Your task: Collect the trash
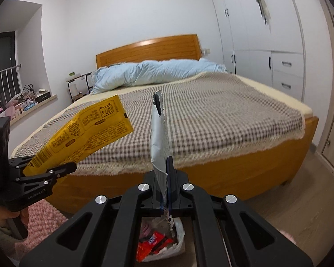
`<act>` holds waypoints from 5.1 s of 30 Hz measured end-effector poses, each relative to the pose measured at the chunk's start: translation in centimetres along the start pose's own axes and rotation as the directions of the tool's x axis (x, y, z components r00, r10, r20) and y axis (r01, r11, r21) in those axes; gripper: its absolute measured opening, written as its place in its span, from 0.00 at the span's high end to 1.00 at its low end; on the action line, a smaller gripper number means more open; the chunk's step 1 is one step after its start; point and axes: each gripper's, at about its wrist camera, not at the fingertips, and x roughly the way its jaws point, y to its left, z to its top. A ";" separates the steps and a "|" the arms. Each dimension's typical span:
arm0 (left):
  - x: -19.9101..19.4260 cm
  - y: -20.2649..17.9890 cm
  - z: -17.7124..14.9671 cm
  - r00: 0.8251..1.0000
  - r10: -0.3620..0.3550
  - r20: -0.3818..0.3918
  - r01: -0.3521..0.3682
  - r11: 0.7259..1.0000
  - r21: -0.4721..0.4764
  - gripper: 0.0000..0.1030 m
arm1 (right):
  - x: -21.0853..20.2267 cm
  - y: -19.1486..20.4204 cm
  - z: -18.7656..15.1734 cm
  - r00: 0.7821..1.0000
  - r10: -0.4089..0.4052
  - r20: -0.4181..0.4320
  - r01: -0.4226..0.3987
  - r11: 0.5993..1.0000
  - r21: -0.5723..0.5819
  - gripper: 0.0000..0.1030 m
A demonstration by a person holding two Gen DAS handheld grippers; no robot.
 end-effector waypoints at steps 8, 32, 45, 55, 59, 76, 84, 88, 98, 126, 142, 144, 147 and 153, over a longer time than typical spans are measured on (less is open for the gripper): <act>1.9 -0.1 -2.6 0.997 -0.040 -0.059 0.040 0.999 -0.003 0.83 | 0.6 -0.4 -2.7 0.997 0.006 -0.083 -0.003 1.000 0.026 0.98; 11.4 1.7 -12.4 0.967 -0.132 -0.217 0.119 0.990 -0.073 0.83 | 9.1 0.0 -11.2 0.925 0.143 -0.351 -0.106 0.987 0.123 0.98; 15.0 1.1 -13.8 0.923 -0.157 -0.352 0.141 0.988 -0.068 0.81 | 11.8 -1.9 -13.5 0.878 0.112 -0.465 -0.042 0.987 0.157 0.98; 17.9 1.8 -14.2 0.909 -0.072 -0.412 0.067 0.997 -0.026 0.81 | 17.3 -3.1 -15.6 0.754 0.341 -0.562 -0.121 0.912 0.391 0.98; 19.4 1.7 -15.4 0.877 -0.098 -0.470 0.098 0.995 -0.024 0.81 | 18.4 -3.7 -16.0 0.755 0.268 -0.598 -0.052 0.934 0.353 0.98; 29.4 0.2 -16.9 0.783 0.009 -0.622 0.087 0.989 0.124 0.81 | 21.9 -2.8 -19.1 0.701 0.109 -0.705 0.070 0.973 0.221 0.98; 30.4 2.0 -17.2 0.741 -0.033 -0.670 0.094 0.994 0.055 0.76 | 23.7 -2.1 -19.1 0.680 0.091 -0.727 0.072 0.979 0.191 0.98; 30.8 2.5 -17.6 0.716 -0.043 -0.697 0.084 0.996 0.025 0.73 | 23.8 -1.6 -19.3 0.667 0.081 -0.740 0.073 0.982 0.173 0.98; 27.4 3.1 -14.8 0.782 -0.151 -0.605 0.132 0.988 -0.076 0.50 | 23.3 -1.7 -19.3 0.667 0.093 -0.739 0.086 0.976 0.201 0.95; 22.9 2.6 -14.5 0.793 -0.275 -0.543 0.099 0.938 -0.331 0.11 | 22.4 -4.4 -19.4 0.675 0.097 -0.731 0.128 0.961 0.245 0.52; 22.1 3.3 -15.2 0.813 -0.183 -0.552 0.015 0.955 -0.295 0.11 | 20.0 -3.5 -18.3 0.706 0.059 -0.706 0.130 0.969 0.212 0.20; 21.8 3.5 -15.1 0.817 -0.199 -0.541 0.022 0.949 -0.315 0.07 | 19.6 -3.3 -18.0 0.712 0.051 -0.700 0.128 0.971 0.201 0.16; 21.3 3.9 -15.0 0.827 -0.188 -0.530 0.008 0.946 -0.323 0.07 | 19.3 -2.9 -17.7 0.723 0.042 -0.690 0.124 0.974 0.189 0.13; 20.0 4.7 -14.3 0.845 -0.164 -0.509 -0.018 0.942 -0.334 0.07 | 18.4 -1.9 -16.7 0.751 0.007 -0.660 0.119 0.982 0.146 0.08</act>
